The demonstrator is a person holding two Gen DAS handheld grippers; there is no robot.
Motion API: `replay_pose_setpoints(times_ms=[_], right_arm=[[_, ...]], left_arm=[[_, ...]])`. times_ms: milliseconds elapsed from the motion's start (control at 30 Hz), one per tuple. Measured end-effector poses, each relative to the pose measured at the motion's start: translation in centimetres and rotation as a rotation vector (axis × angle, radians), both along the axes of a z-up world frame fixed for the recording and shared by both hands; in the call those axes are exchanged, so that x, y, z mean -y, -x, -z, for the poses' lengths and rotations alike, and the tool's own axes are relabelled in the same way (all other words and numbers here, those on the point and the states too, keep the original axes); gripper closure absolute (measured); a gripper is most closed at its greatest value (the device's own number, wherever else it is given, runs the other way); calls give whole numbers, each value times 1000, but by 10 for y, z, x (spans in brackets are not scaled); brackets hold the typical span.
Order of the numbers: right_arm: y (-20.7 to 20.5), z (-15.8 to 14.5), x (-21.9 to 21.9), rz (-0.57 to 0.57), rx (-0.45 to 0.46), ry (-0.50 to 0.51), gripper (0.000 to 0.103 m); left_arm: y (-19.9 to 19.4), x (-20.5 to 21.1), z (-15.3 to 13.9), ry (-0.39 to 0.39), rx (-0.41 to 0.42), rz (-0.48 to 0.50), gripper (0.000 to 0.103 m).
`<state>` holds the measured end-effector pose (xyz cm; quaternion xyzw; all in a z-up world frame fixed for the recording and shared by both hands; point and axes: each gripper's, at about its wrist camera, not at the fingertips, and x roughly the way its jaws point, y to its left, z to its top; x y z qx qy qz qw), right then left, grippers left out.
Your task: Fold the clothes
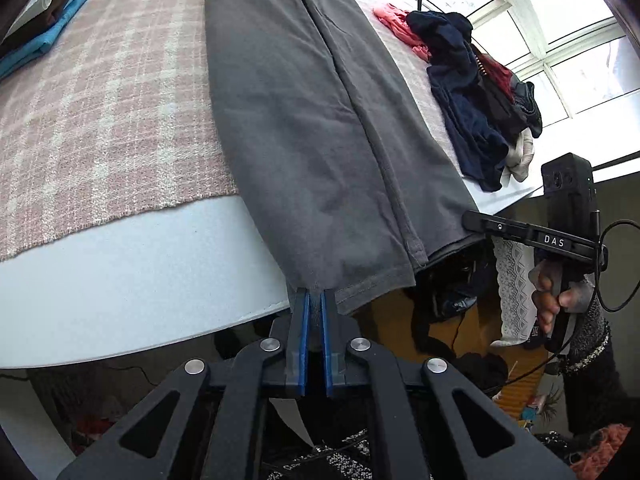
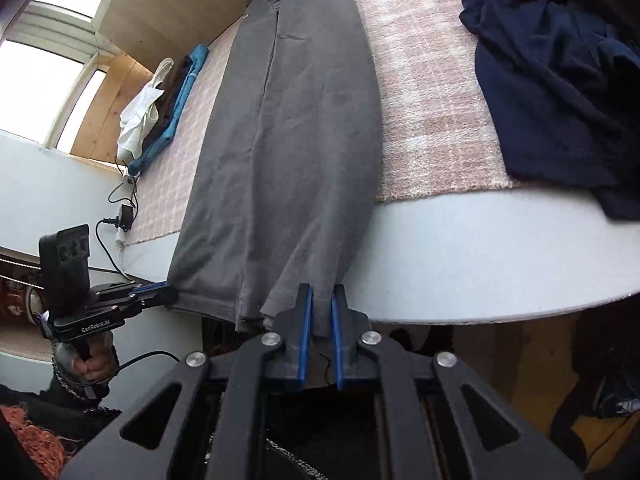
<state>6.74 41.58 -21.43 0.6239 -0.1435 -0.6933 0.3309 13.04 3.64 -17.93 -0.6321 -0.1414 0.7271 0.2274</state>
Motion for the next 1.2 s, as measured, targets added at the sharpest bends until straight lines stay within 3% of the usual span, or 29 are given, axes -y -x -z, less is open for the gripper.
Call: replay_pose_setpoints(times_ms=[100,267,300,367,400,500,567,600,667,833,1000,1200], right_arm=[[31,-26,-3,18,7,95,94],[109,-62,23,-3,-26,179,94],[130,-60,35,-17,-35,159,94],[175,-47,59,-45,-34,92,91],[198,-38,70,-59,-20,46,85],[239,-15,78,-53,40,-109,83],[245,-17,73,-75,28,-120,78],[240,-22,69,-107,-4,-94,74],[228,-26,67,-179,-59,-92,73],[185,-5,58,-262,-38,-117,73],[178,22,59,-221,-27,-138,73],[207,26,69,-151,-43,-97,72]], left_arm=[[25,14,-23,-69,-1,-43,98],[116,28,-55,-80,-93,-90,98],[136,30,-60,-78,-114,-98,98],[181,30,-50,4,-135,-111,93],[196,34,-42,24,-115,-125,91],[243,46,-18,84,-57,-168,91],[236,60,-29,40,-88,-198,91],[233,67,-34,19,-103,-212,86],[209,66,-43,60,-148,-178,79],[157,37,-15,132,-54,-110,79],[154,25,18,155,-13,-131,79],[165,17,20,188,-38,-104,79]])
